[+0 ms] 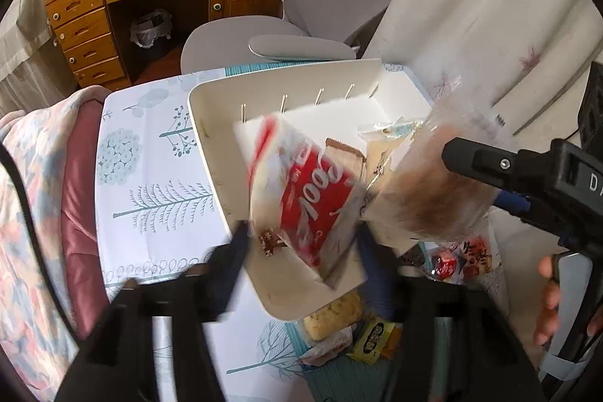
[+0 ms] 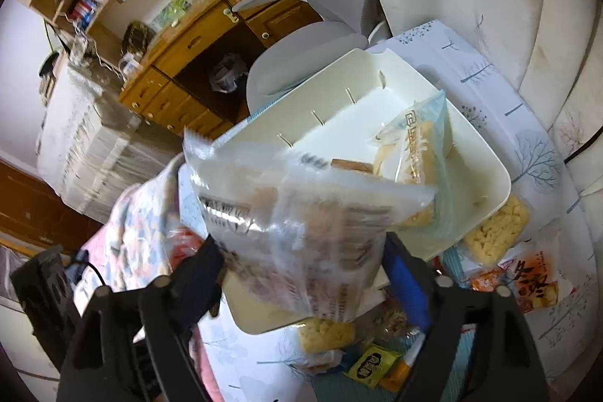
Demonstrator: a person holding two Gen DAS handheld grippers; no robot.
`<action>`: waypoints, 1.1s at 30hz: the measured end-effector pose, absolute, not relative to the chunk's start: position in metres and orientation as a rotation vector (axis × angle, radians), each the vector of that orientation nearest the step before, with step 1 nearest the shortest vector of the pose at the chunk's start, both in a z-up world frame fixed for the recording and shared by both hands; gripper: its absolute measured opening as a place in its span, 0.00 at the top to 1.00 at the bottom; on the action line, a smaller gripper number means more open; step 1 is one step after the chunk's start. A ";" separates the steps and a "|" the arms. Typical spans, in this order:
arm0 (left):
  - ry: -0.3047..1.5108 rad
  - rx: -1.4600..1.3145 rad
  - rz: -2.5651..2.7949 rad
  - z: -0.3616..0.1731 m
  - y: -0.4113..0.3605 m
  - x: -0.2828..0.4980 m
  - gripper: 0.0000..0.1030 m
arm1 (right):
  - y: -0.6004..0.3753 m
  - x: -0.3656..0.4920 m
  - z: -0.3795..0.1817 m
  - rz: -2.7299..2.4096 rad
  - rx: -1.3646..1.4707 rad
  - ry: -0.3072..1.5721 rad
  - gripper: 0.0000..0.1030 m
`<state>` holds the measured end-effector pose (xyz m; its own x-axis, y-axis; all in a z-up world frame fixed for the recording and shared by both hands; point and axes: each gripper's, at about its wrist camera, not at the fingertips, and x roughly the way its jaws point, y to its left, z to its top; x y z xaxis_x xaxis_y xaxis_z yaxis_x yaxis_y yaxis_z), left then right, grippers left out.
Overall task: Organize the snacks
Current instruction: 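Open both tools to drop the packets into the tray, then withdraw both tools away from the tray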
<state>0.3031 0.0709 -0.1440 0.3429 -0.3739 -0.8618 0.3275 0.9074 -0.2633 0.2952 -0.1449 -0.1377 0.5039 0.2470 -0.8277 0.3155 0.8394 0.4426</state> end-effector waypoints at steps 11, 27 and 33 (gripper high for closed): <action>1.138 -0.136 -0.426 -0.142 0.079 0.285 0.26 | -0.155 0.258 -0.123 -0.085 0.552 0.987 0.09; 1.182 -0.046 -0.503 -0.139 0.055 0.200 0.26 | -0.167 0.153 -0.143 -0.213 0.510 0.976 0.09; 1.203 -0.024 -0.483 -0.141 0.041 0.168 0.26 | -0.178 0.122 -0.149 -0.225 0.402 0.999 0.09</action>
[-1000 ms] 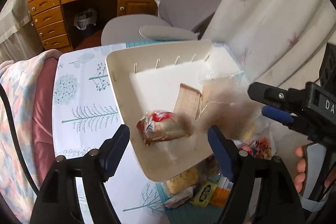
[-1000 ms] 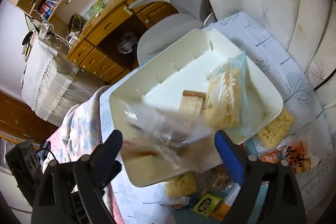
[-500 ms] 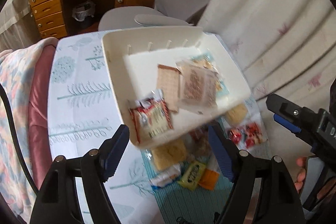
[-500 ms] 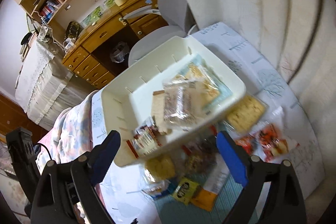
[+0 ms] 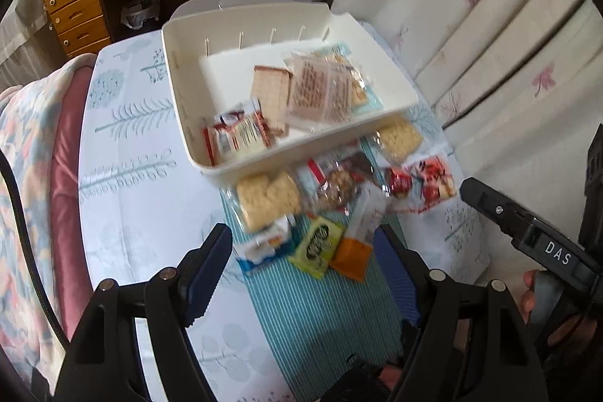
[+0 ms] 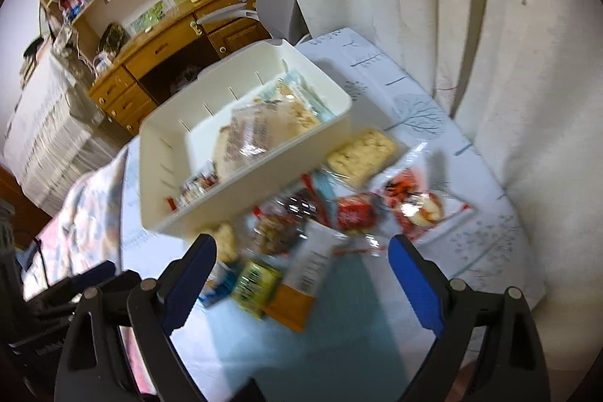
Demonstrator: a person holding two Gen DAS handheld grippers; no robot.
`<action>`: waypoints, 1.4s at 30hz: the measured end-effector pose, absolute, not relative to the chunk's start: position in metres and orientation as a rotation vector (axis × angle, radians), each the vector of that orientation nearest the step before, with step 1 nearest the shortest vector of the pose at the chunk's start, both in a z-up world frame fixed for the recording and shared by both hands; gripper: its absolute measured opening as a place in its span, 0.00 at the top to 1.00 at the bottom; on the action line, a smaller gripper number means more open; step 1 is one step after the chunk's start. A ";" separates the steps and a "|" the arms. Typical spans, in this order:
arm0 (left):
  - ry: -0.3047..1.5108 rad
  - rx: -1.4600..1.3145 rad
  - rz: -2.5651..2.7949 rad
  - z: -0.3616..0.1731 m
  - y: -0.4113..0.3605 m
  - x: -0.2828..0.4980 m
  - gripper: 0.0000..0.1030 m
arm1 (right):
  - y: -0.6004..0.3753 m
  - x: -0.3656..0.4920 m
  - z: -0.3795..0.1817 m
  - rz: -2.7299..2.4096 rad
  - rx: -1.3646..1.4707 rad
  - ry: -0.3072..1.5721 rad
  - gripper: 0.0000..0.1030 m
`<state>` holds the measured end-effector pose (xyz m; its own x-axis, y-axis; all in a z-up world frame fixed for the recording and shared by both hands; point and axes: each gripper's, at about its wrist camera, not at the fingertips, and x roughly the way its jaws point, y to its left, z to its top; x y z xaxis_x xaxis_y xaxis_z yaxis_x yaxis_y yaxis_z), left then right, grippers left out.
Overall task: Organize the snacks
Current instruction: 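Withdraw both tools away from the tray, then grasp the white-orange bar packet with the left tool while the right tool grasps the red-white bun bag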
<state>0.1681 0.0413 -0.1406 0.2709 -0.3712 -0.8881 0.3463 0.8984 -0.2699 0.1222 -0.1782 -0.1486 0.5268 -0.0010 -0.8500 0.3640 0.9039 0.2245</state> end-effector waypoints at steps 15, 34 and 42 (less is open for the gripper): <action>1.248 0.136 -0.423 -0.152 -0.040 0.124 0.26 | -0.220 0.081 -0.149 -0.117 0.083 0.958 0.09; 1.389 0.224 -0.251 -0.224 -0.125 0.147 0.26 | -0.267 0.109 -0.193 0.123 -0.135 1.015 0.09; 1.431 0.270 -0.238 -0.258 -0.149 0.169 0.26 | -0.270 0.125 -0.224 0.210 -0.169 1.095 0.09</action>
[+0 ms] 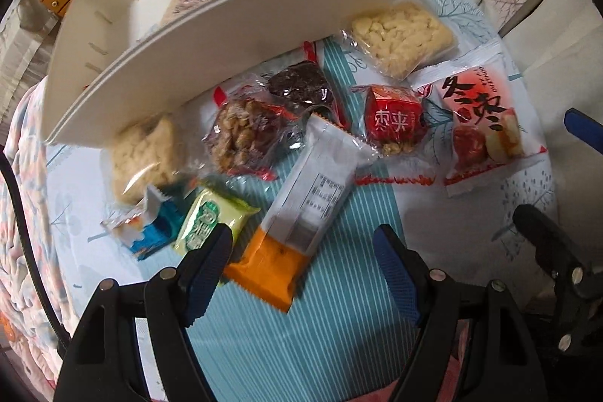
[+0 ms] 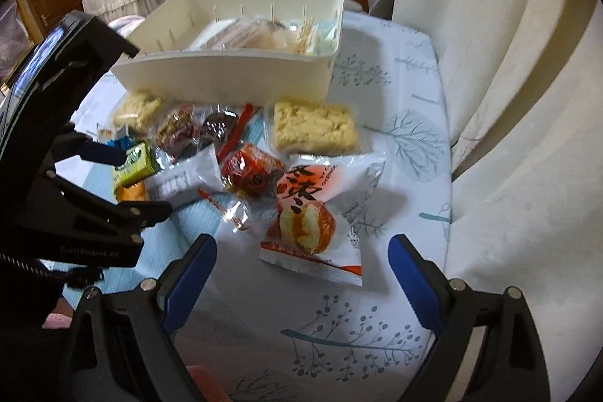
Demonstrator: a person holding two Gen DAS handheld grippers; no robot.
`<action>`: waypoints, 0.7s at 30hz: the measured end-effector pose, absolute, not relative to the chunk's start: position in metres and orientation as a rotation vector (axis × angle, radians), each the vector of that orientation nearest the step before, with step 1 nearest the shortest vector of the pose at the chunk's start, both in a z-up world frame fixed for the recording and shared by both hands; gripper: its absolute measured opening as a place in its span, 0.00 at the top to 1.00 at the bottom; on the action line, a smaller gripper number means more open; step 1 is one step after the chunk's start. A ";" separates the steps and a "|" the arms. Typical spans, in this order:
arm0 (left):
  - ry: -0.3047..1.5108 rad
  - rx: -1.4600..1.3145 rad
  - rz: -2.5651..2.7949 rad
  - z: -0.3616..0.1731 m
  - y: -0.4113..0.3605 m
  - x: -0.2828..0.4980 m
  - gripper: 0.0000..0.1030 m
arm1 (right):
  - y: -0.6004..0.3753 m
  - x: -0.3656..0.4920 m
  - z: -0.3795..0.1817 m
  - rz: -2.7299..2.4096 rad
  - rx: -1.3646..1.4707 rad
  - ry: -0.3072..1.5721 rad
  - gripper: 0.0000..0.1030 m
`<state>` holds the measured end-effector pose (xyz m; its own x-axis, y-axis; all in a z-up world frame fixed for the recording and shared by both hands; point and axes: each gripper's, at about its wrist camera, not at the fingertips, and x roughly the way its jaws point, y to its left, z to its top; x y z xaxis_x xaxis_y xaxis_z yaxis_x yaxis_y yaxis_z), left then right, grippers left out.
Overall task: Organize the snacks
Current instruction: 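Grasp the white-orange bar packet with the left tool while the right tool grasps the red-white bun bag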
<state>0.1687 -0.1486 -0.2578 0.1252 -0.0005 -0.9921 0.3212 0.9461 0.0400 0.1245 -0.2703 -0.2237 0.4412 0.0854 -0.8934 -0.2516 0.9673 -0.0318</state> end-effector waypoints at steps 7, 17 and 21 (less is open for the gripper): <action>1.469 0.280 -0.238 -0.278 -0.159 0.183 0.38 | -0.271 0.137 -0.246 0.234 -0.182 1.141 0.12; 1.504 0.283 -0.237 -0.293 -0.172 0.193 0.55 | -0.267 0.154 -0.268 0.245 -0.188 1.182 0.25; 1.509 0.272 -0.227 -0.293 -0.167 0.193 0.55 | -0.268 0.157 -0.272 0.243 -0.172 1.199 0.31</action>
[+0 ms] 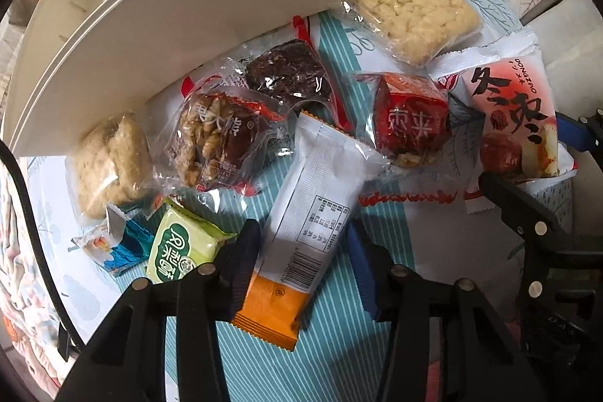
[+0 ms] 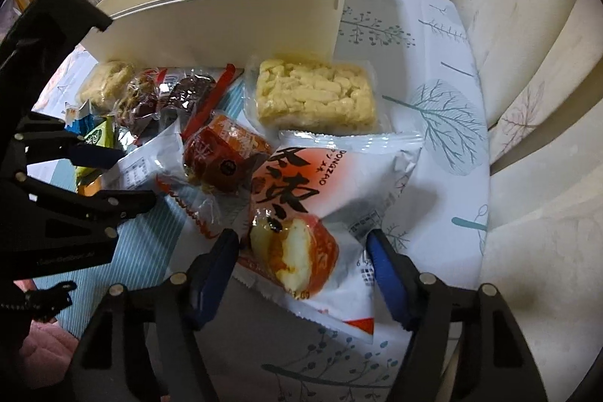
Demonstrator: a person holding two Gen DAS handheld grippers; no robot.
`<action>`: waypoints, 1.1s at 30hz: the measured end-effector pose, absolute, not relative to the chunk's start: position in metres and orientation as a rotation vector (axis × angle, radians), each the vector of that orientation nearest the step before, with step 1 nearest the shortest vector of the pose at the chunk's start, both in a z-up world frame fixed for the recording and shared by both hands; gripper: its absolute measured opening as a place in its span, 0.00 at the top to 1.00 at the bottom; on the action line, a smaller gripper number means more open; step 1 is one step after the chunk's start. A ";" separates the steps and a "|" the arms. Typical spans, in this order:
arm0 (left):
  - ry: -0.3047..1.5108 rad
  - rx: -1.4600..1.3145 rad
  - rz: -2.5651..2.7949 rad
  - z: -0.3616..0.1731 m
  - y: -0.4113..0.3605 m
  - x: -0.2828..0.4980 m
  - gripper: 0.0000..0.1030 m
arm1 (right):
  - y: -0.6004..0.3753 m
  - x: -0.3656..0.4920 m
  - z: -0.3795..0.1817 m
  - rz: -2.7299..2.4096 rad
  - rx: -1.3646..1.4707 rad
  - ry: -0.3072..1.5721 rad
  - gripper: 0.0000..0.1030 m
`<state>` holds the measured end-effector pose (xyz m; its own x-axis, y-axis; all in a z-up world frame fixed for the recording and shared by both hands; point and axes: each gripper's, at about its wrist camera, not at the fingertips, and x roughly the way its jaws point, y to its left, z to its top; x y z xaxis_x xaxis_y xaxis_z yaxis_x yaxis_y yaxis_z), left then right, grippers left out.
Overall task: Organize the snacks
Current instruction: 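Grasp the white-orange bar packet with the left tool while the right tool grasps the red-white bun bag, then lift and carry both held packets over the white tray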
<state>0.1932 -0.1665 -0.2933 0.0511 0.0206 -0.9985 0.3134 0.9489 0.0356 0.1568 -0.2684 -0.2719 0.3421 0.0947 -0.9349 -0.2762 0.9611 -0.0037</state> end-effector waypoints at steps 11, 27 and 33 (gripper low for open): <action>1.531 0.219 -0.214 -0.295 -0.151 0.157 0.60 | -0.276 0.160 -0.272 0.250 -0.126 1.243 0.37; 1.661 -0.020 -0.221 -0.295 -0.100 0.119 0.68 | -0.296 0.159 -0.260 0.201 0.048 1.305 0.38; 1.688 -0.060 -0.222 -0.278 -0.067 0.099 0.68 | -0.294 0.156 -0.243 0.197 0.084 1.286 0.38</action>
